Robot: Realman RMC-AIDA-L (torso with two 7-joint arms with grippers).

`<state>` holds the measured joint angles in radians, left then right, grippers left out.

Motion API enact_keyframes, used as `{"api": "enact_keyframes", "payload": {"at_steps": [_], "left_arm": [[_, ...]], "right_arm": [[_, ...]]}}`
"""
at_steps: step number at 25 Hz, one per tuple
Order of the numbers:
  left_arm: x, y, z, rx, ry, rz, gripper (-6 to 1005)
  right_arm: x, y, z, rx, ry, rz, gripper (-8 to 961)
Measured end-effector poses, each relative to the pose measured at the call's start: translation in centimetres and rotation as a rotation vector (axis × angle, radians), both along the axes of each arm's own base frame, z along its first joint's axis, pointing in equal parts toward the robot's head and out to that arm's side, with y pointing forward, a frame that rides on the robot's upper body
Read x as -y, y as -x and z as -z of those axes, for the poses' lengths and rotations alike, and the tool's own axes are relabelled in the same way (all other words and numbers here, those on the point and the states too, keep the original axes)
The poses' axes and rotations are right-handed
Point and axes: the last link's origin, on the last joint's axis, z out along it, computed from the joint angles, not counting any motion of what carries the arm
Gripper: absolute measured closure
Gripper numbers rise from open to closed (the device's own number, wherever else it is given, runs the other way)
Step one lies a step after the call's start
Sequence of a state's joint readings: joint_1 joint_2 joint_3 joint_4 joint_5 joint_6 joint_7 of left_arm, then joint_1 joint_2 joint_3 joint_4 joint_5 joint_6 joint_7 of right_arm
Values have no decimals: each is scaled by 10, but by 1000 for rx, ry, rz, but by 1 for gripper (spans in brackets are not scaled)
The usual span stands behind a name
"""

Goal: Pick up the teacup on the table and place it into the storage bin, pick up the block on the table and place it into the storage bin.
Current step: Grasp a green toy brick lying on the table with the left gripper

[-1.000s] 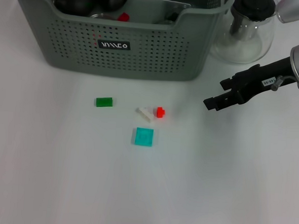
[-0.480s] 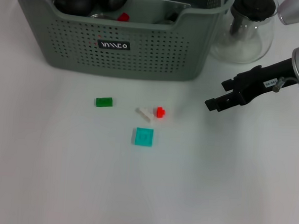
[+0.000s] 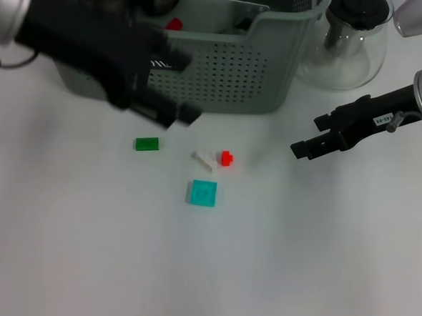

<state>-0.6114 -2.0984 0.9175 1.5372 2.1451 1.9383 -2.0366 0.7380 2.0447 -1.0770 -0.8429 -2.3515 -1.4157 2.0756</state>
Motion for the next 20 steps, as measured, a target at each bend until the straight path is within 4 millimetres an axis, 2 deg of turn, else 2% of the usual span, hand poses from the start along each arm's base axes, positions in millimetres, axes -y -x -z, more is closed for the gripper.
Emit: {"api": "enact_keyframes", "payload": {"at_steps": [9, 15, 20], "left_arm": [[-21, 27, 41, -424, 23, -19, 199], [-30, 31, 76, -625, 36, 85, 198], [-34, 30, 99, -714, 20, 158, 199]], "right_arm": [[2, -1, 3, 0, 13, 7, 71], [4, 0, 6, 1, 18, 17, 71], [3, 2, 8, 10, 23, 18, 71]]}}
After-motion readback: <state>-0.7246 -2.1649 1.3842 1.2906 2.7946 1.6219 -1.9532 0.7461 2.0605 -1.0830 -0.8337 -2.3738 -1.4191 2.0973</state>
